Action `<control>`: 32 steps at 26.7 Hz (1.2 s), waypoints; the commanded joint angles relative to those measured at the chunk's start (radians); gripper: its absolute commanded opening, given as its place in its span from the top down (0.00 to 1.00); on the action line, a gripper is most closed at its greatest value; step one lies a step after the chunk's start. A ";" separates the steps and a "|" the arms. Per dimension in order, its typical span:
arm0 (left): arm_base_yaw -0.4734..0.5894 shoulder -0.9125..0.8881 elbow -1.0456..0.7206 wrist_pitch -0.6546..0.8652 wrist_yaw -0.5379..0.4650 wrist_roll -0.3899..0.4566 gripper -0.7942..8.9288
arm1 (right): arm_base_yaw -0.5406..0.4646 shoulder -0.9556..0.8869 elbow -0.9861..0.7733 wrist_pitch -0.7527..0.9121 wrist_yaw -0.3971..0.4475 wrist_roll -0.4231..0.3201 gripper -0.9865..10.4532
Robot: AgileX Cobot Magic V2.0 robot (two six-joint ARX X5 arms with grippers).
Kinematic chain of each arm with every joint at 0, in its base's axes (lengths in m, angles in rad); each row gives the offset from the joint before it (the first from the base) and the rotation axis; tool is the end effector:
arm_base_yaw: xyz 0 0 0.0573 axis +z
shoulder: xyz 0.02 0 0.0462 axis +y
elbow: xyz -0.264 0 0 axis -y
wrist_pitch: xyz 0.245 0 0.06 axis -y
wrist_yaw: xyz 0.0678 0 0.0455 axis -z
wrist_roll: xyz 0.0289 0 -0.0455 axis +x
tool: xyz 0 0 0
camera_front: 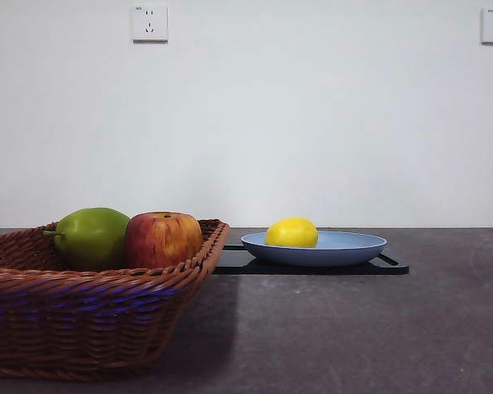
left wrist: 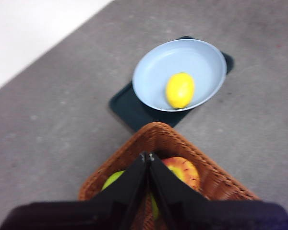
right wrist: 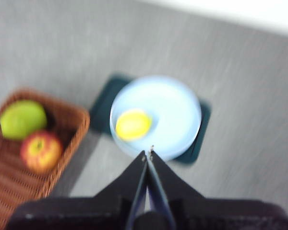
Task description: Take the lemon from the basket,put the lemon in the plate,hand out the plate
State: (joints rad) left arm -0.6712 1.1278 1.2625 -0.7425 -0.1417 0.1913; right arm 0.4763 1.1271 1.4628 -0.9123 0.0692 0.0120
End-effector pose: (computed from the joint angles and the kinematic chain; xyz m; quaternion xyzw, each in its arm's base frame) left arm 0.1754 -0.1341 0.3793 0.2057 0.2498 -0.2748 0.9054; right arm 0.1780 0.0896 0.4266 -0.0710 0.2750 0.1922 0.9394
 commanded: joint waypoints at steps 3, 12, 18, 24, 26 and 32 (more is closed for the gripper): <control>0.138 -0.012 -0.054 0.034 0.208 0.012 0.91 | 0.063 -0.232 -0.298 0.286 0.081 0.043 0.91; 0.232 -0.303 -0.528 0.447 0.310 -0.142 0.91 | 0.108 -0.536 -0.855 0.656 0.121 0.096 0.91; 0.232 -0.426 -0.699 0.571 0.357 -0.209 0.91 | 0.116 -0.586 -1.030 0.747 0.121 0.156 0.91; 0.232 -0.428 -0.699 0.549 0.372 -0.222 0.91 | 0.113 -0.578 -1.030 0.748 0.121 0.158 0.91; 0.232 -0.428 -0.699 0.550 0.372 -0.222 0.91 | 0.113 -0.578 -1.030 0.748 0.121 0.158 0.91; 0.232 -0.428 -0.699 0.551 0.373 -0.222 0.91 | 0.113 -0.578 -1.030 0.748 0.121 0.158 0.91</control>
State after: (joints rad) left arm -0.4385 0.6968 0.5503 -0.2008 0.2245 -0.0208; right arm 0.5838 0.5449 0.4187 -0.1780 0.1867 0.1612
